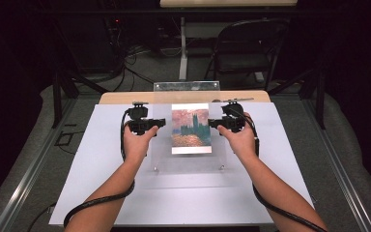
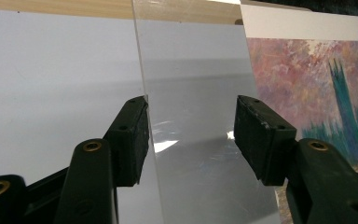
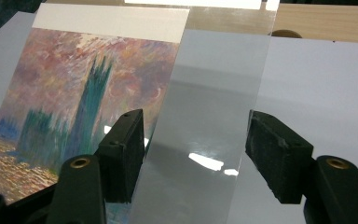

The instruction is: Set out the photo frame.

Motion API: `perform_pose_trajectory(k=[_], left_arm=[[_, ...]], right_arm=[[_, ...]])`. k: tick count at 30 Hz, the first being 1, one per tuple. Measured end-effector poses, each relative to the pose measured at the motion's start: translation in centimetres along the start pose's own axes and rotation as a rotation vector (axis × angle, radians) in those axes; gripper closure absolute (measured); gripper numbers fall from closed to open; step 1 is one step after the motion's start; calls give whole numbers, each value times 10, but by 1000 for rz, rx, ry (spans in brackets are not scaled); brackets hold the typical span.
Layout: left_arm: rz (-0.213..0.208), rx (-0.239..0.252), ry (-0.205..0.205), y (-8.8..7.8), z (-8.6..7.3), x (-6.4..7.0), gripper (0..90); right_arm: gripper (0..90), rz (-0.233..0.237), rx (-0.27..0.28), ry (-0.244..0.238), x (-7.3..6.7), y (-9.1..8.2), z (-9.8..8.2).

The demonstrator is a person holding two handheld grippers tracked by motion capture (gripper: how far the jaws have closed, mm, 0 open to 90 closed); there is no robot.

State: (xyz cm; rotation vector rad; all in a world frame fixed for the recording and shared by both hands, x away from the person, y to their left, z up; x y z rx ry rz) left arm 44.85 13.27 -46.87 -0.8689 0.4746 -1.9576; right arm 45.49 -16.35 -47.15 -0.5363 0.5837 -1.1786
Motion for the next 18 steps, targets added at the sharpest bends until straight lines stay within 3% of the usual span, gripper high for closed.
perform_pose_trajectory(k=[18], left_arm=[[6, 52, 45, -25, -9, 13, 502]], right_arm=[[388, -30, 60, -77, -10, -27, -6]])
Point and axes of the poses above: each handheld gripper's, and its own axes: y roughly forward along the jaws, z roughly out of its top, x roughly to its right, the point moved 1 cm from there along y, roughly forward along the jaws, and after that the axes turned 6 degrees about -z, right-handed, at the moved point
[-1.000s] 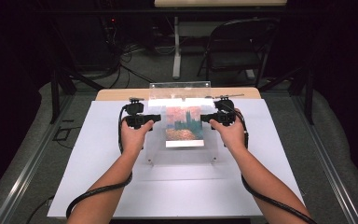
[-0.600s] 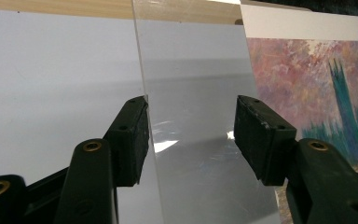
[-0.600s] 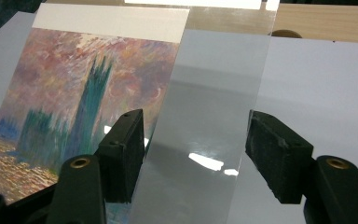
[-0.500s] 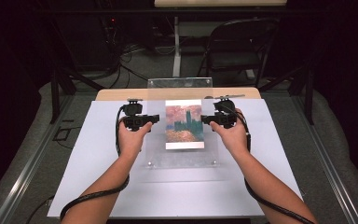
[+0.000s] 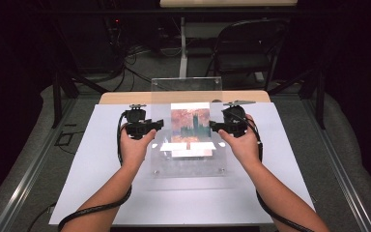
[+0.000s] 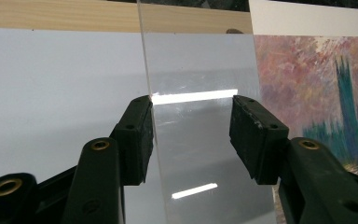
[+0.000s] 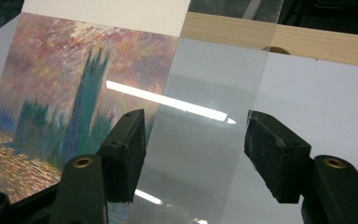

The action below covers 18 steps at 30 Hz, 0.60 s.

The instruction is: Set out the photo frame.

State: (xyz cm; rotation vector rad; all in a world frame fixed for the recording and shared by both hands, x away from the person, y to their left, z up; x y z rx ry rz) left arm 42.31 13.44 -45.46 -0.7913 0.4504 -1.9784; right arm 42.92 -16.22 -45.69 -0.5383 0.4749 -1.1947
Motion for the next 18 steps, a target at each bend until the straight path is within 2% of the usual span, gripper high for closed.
perform_pose_trajectory(k=[18], left_arm=[[11, 51, 52, -24, -11, 13, 543]], right_arm=[[422, -31, 71, -58, -9, -28, -10]])
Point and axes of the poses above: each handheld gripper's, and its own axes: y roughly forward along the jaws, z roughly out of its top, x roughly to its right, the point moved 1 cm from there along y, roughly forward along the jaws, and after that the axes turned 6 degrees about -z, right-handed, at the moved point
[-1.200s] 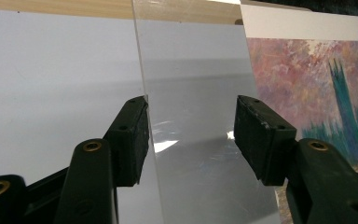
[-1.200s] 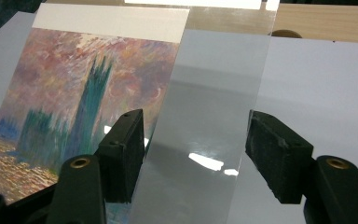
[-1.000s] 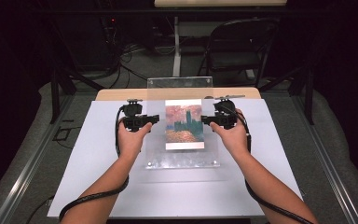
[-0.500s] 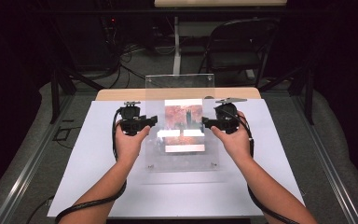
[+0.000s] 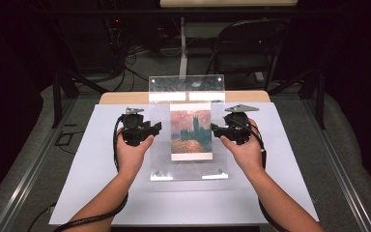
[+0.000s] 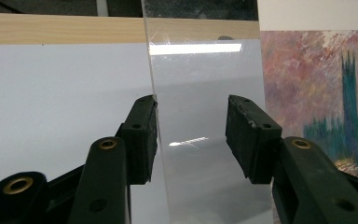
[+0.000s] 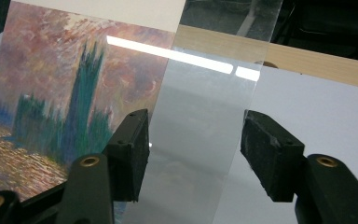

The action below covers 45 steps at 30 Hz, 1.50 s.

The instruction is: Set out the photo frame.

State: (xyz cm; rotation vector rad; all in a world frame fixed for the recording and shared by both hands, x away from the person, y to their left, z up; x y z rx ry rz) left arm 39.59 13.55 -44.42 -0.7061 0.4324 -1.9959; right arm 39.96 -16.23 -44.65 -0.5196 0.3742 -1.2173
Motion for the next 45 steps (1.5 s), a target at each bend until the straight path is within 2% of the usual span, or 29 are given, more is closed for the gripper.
perform_pose_trajectory(k=[12, 26, 34, 41, 45], left_arm=[[-4, 18, 30, -12, -6, 5, 563], [-17, 48, 47, -28, -15, 10, 603], [-16, 63, 58, -36, -20, 14, 619], [-21, 72, 70, -42, -25, 16, 630], [-24, 78, 77, -45, -27, 17, 633]], right_arm=[[456, -8, 16, -19, -3, -13, -3], [496, -18, 57, -49, -7, -32, -11], [503, 1, 73, -38, -8, -42, -15], [503, -2, 84, -66, -10, -50, -18], [503, 1, 90, -65, -11, -52, -20]])
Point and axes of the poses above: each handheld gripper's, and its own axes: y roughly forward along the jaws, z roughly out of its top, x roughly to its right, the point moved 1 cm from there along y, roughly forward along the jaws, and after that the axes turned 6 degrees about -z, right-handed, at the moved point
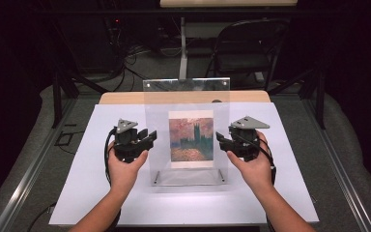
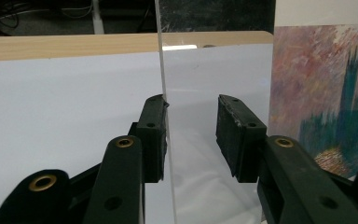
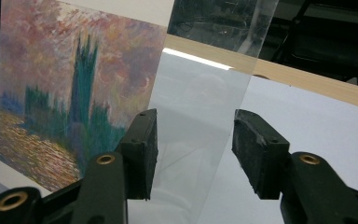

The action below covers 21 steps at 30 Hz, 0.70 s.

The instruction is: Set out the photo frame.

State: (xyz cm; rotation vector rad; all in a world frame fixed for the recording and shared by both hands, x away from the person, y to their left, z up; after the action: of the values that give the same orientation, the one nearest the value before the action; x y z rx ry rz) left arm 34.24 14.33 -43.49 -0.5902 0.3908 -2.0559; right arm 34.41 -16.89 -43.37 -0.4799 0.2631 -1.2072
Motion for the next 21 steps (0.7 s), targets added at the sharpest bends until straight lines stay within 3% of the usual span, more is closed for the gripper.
perform_pose_trajectory(k=[11, 21], left_arm=[[-12, 20, 17, -10, -7, 5, 640], [-37, 41, 39, -28, -21, 11, 668]], right_arm=[[503, 3, 21, -17, -4, -13, -6], [564, 13, 53, -18, -7, -33, -17]])
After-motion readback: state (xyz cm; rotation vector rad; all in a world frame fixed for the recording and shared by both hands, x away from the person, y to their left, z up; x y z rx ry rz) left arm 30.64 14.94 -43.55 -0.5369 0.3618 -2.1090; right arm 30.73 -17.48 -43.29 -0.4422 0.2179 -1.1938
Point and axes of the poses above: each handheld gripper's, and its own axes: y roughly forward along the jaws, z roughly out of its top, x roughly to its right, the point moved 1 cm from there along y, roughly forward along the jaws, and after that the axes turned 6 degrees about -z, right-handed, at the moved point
